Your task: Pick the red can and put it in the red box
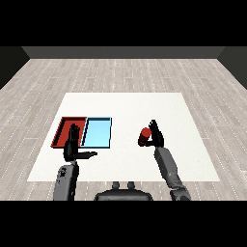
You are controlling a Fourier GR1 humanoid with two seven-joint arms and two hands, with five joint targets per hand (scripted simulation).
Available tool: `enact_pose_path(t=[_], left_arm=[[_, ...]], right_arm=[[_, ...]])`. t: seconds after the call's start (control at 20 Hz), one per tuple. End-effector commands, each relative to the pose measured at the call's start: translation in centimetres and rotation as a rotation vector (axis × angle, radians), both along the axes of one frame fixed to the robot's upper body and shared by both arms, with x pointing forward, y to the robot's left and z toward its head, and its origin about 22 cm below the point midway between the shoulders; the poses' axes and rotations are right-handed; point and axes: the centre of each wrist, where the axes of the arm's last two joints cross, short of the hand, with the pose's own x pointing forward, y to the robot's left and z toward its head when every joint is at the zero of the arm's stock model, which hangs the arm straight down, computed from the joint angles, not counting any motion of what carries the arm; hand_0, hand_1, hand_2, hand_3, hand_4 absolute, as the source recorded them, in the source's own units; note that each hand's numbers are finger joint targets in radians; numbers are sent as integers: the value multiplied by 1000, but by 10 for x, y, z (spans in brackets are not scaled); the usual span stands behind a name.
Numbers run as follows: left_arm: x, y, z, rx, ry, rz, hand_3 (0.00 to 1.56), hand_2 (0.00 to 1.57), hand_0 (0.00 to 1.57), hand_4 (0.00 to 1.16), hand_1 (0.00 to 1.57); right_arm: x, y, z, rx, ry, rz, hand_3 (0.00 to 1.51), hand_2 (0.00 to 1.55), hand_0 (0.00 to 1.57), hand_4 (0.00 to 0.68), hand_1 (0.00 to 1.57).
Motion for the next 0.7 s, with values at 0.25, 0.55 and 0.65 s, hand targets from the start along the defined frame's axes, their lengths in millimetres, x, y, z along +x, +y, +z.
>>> enact_pose_path(t=[0.25,0.55,0.65], left_arm=[[-6,12,3,2,-15,-11,0,0,0,0,0],[4,12,-22,-9,10,-6,0,0,0,0,0],[-5,12,1,-1,-13,10,0,0,0,0,0]], right_arm=[[13,7,-10,5,34,6,0,0,0,0,0],[12,11,-10,-2,36,-2,0,0,0,0,0],[4,15,-13,-30,31,7,0,0,0,0,0]])
